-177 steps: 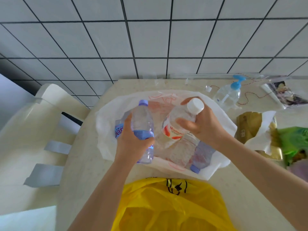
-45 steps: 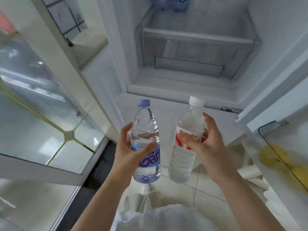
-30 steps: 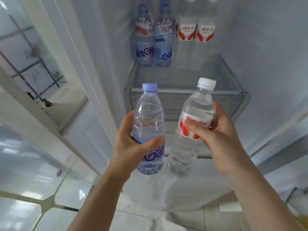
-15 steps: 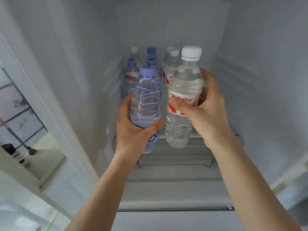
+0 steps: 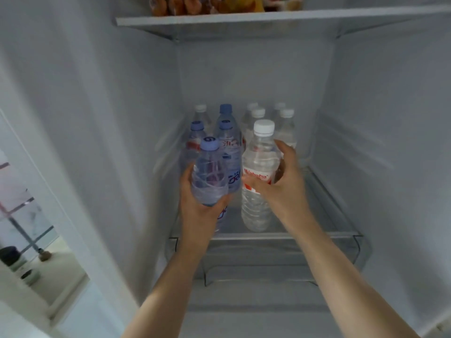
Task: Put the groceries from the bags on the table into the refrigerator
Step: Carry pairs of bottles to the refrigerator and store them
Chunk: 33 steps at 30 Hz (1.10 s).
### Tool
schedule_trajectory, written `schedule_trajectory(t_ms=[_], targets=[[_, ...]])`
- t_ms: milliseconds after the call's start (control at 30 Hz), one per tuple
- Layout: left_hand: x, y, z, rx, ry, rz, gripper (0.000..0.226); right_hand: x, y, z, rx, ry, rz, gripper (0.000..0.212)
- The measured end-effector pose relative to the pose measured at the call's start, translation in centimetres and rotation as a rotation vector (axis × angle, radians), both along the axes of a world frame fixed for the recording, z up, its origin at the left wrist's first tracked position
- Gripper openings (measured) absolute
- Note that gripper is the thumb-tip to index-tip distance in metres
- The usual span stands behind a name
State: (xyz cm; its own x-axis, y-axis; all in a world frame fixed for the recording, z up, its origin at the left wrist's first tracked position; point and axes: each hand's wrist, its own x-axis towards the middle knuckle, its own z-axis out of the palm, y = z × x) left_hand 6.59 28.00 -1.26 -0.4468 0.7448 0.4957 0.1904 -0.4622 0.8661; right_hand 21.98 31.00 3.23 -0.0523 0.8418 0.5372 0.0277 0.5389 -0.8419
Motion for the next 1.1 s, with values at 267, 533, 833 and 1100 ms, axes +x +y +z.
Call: schedule_trajectory(t_ms=[267,533,833,1100], targets=[[-0.7,0.4,-1.5,-0.026,-0.002,0.019,0.086,-0.3,1.6,-1.4,-0.028,-0.066,0.034,0.083],[-1.1,0.2,-2.2,-0.156,0.260,0.202,0.092,0.6,1.1,-2.1,-0.063,-0.165,0.059,0.093],[0.0,0.5,-3.1,-0.209,0.270,0.264,0.091,0.4,1.0,-5.7,-0.203,-0.258,0.026,0.066],[-1.3,4.2,-3.1,-0.157,0.243,0.249,0.087,0.2,4.1,-5.6,-0.199,-0.341,0.145,0.064]])
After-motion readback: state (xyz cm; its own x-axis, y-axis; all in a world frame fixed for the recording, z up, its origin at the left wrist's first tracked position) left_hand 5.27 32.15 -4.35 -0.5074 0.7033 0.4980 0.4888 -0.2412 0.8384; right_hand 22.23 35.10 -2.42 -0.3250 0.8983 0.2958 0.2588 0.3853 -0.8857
